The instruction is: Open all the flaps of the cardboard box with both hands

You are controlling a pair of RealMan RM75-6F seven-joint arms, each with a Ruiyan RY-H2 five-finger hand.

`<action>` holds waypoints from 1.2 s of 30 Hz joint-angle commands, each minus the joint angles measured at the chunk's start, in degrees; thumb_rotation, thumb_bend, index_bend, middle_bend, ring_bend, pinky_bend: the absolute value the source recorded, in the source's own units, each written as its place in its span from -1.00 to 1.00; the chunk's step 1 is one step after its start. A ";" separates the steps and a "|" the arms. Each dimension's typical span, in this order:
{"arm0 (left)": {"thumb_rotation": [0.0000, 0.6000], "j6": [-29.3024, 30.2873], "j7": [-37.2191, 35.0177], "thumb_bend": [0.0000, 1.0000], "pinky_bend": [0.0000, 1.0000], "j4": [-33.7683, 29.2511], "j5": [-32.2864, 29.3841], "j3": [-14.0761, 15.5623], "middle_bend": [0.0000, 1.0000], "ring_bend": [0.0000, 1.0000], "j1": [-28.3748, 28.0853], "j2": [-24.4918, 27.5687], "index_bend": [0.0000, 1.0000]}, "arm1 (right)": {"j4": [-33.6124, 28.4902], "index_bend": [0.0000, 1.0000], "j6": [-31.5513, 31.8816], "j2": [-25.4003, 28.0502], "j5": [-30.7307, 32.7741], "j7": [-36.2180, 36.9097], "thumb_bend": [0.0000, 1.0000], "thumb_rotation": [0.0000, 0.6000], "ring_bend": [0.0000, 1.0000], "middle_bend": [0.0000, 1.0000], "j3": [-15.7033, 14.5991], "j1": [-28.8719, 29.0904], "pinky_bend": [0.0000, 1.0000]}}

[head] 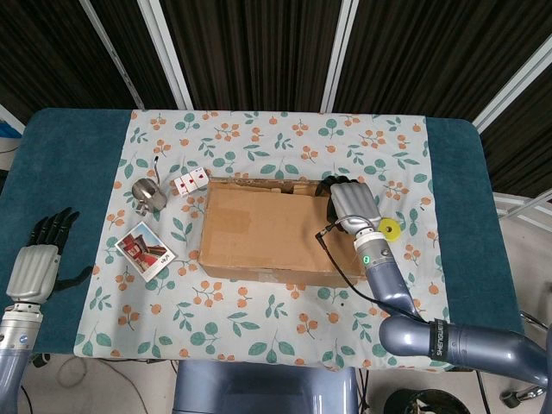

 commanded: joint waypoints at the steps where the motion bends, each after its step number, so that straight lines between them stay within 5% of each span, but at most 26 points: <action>1: 1.00 -0.19 -0.14 -0.59 -1.00 -0.16 -0.10 -0.06 -1.00 -1.00 0.05 0.04 -1.00 | 0.20 -0.21 0.23 -0.15 -1.19 -0.52 1.00 1.00 -0.46 -0.42 -1.01 -0.05 -0.31; 25: 1.00 -1.33 -0.32 -0.51 -1.00 -0.65 -0.45 -0.60 -1.00 -1.00 0.33 0.41 -1.00 | 1.18 -0.31 1.94 -1.41 -0.07 -1.72 1.00 1.00 -0.46 -0.41 -1.27 0.52 -0.31; 32: 1.00 -1.37 -0.37 -0.51 -1.00 -0.62 -0.40 -0.76 -1.00 -1.00 0.40 0.38 -1.00 | 0.76 0.04 2.37 -1.19 -0.35 -2.13 1.00 1.00 -0.14 0.00 -1.38 0.55 -0.16; 36: 1.00 -1.42 -0.42 -0.51 -1.00 -0.63 -0.36 -0.81 -1.00 -1.00 0.44 0.36 -1.00 | 0.86 0.07 3.11 -1.28 -2.30 -1.43 1.00 1.00 -0.02 0.08 -0.94 0.52 -0.06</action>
